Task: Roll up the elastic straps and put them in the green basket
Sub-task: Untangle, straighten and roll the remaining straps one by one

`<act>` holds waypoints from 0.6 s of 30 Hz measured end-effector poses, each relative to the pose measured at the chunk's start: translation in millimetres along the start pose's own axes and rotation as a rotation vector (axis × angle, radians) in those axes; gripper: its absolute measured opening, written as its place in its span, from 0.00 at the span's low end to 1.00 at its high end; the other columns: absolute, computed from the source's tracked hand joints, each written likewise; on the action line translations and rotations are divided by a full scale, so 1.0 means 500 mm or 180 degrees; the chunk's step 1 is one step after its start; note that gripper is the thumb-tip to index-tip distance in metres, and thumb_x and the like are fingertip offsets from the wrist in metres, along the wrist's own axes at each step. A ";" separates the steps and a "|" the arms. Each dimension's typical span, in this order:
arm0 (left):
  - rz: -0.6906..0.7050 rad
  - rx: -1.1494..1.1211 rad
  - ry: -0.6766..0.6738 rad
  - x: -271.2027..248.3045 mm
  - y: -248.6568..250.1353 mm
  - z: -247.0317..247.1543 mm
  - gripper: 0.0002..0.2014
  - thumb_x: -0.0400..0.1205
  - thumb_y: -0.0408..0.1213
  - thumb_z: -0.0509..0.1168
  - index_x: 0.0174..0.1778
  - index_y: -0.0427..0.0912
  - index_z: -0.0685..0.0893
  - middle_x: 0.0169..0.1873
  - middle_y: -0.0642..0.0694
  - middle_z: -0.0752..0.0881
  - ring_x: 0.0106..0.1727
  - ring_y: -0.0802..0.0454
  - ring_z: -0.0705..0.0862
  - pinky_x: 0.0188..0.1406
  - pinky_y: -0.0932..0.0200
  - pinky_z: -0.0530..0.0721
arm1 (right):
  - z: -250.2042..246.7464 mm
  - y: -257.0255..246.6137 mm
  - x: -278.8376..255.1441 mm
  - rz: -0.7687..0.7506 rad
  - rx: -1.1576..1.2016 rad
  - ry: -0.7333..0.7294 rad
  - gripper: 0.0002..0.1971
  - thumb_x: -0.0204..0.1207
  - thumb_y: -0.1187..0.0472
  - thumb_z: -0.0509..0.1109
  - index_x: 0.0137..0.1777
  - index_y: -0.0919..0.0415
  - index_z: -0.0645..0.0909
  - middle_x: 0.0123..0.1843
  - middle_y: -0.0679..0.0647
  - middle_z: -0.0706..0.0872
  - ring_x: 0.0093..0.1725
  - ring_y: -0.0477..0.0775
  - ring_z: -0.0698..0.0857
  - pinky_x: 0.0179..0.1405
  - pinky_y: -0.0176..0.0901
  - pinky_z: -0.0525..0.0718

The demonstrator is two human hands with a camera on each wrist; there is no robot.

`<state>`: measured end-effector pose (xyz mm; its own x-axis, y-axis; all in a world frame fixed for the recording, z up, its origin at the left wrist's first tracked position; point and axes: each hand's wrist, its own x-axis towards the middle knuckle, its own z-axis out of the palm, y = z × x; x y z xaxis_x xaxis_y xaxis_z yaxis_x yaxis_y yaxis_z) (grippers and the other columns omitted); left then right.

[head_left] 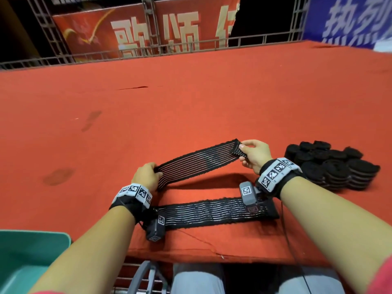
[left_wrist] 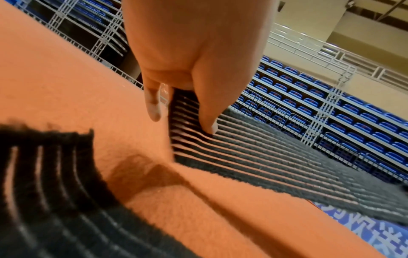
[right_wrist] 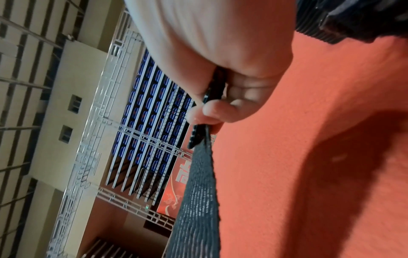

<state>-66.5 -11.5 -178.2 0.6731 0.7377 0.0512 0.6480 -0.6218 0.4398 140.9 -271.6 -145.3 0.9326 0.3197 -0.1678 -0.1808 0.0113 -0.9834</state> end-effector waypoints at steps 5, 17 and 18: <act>-0.0074 -0.0191 0.0293 -0.005 -0.016 -0.014 0.15 0.74 0.24 0.64 0.52 0.43 0.88 0.48 0.37 0.90 0.54 0.35 0.87 0.51 0.51 0.83 | -0.019 0.000 0.007 0.0077 0.0192 0.0179 0.11 0.80 0.77 0.67 0.59 0.65 0.78 0.38 0.63 0.85 0.20 0.47 0.86 0.17 0.35 0.82; -0.0587 -0.0407 0.0495 -0.025 -0.045 -0.040 0.18 0.73 0.22 0.60 0.55 0.40 0.86 0.51 0.34 0.88 0.54 0.34 0.86 0.53 0.49 0.84 | -0.028 -0.001 0.004 0.0210 0.0650 0.0022 0.08 0.82 0.74 0.68 0.42 0.66 0.82 0.33 0.59 0.85 0.21 0.44 0.83 0.21 0.32 0.82; -0.0585 -0.0417 0.0498 -0.026 -0.044 -0.041 0.18 0.74 0.22 0.59 0.55 0.40 0.85 0.52 0.33 0.88 0.54 0.34 0.85 0.53 0.49 0.84 | -0.027 -0.005 -0.002 0.0188 0.0680 -0.0080 0.06 0.80 0.73 0.70 0.42 0.67 0.83 0.32 0.58 0.86 0.23 0.45 0.84 0.24 0.33 0.83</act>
<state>-96.9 -2.2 -170.4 0.4786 0.8731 0.0931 0.6958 -0.4418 0.5663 144.4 -284.7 -143.4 0.9108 0.3493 -0.2202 -0.2995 0.1916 -0.9347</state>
